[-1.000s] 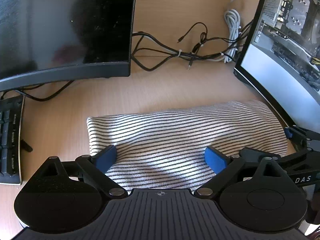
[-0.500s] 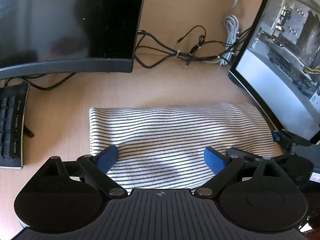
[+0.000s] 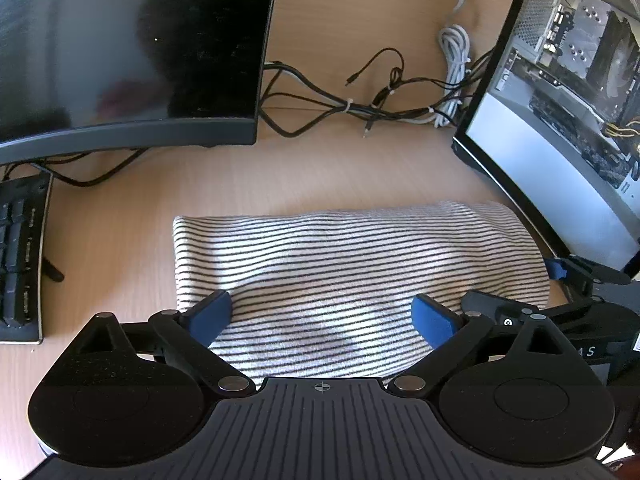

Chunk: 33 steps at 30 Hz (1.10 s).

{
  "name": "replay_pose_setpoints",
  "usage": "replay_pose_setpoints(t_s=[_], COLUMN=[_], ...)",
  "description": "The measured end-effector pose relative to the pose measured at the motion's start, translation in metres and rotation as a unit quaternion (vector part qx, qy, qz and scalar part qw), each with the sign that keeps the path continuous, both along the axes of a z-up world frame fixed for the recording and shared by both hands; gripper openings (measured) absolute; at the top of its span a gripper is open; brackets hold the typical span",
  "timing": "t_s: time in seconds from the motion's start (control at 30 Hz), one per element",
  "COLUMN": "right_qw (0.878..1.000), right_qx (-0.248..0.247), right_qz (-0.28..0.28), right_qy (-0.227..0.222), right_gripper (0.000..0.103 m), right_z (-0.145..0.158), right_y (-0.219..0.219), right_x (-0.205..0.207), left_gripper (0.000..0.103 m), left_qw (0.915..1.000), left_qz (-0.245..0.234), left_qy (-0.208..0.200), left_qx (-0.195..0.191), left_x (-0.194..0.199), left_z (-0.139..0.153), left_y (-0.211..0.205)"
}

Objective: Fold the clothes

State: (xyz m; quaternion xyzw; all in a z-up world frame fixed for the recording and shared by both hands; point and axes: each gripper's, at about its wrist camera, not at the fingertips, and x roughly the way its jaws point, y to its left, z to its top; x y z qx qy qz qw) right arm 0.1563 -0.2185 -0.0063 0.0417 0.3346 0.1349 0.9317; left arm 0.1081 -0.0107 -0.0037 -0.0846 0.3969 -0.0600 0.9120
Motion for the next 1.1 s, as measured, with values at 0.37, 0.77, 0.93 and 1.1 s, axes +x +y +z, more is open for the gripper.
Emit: replay_pose_setpoints(t_s=[0.37, 0.77, 0.93, 1.1], right_qw=[0.998, 0.995, 0.995, 0.992], right_qx=[0.037, 0.011, -0.006, 0.001], right_qz=[-0.043, -0.084, -0.1, -0.123], right_qy=[-0.03, 0.045, 0.022, 0.004], right_gripper=[0.103, 0.103, 0.103, 0.103], right_z=[0.023, -0.017, -0.006, 0.004], right_y=[-0.019, -0.027, -0.024, -0.024], right_x=[-0.011, -0.006, -0.027, -0.047], left_gripper=[0.1, 0.101, 0.101, 0.103], left_qw=[1.0, 0.9999, 0.9995, 0.9969], left_qz=[-0.006, -0.007, 0.017, 0.047], left_qy=[-0.001, -0.009, -0.027, -0.055], left_qx=[0.004, 0.005, 0.005, 0.033], left_x=[0.001, -0.005, -0.025, -0.049], left_z=[0.0, 0.004, 0.015, 0.018], left_y=[-0.002, -0.002, 0.002, 0.003])
